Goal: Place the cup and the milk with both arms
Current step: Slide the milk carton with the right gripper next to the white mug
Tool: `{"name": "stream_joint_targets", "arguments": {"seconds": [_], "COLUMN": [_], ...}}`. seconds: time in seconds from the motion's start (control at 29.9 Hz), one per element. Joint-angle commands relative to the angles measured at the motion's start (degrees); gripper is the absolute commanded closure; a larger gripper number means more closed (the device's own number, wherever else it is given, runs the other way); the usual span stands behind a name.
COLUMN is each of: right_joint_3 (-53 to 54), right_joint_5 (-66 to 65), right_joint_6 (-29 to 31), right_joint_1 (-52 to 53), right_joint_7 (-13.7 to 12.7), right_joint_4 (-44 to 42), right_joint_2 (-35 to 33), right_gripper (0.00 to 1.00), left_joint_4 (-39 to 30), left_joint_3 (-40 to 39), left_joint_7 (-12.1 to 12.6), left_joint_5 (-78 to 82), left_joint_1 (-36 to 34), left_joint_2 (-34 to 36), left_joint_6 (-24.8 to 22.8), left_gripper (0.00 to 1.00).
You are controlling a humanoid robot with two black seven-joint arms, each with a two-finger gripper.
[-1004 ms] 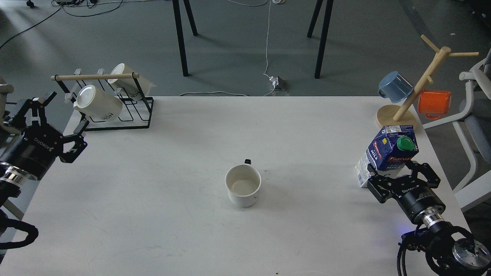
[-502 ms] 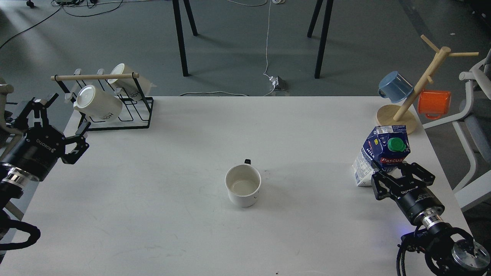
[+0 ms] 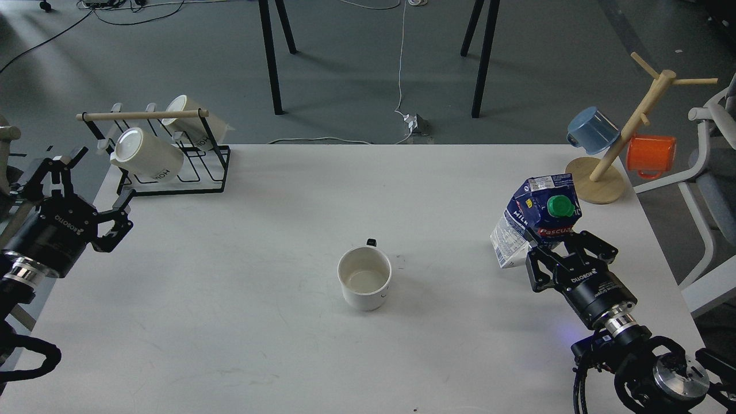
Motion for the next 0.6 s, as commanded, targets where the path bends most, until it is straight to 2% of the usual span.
{"name": "stream_joint_targets", "arguments": {"seconds": [0.0, 0.23, 0.57], "right_joint_3": [-0.5, -0.9, -2.7], "right_joint_5": [-4.7, -10.3, -11.1], "right_joint_6": [0.0, 0.0, 0.0], "right_joint_1": [-0.2, -1.3, -2.7], "right_joint_7": [0.0, 0.0, 0.0], "right_joint_4": [0.8, 0.5, -0.4], "right_joint_2": [4.3, 9.7, 10.2], "right_gripper": [0.56, 0.56, 0.56], "left_joint_4": [0.1, 0.1, 0.1], "left_joint_3": [0.0, 0.0, 0.0], "left_joint_7": [0.0, 0.0, 0.0], "left_joint_5": [0.0, -0.1, 0.0], "left_joint_1": [0.0, 0.6, 0.6], "left_joint_2": [0.0, 0.1, 0.1], "left_joint_6": [0.0, 0.0, 0.0], "left_gripper": [0.01, 0.01, 0.01]}}
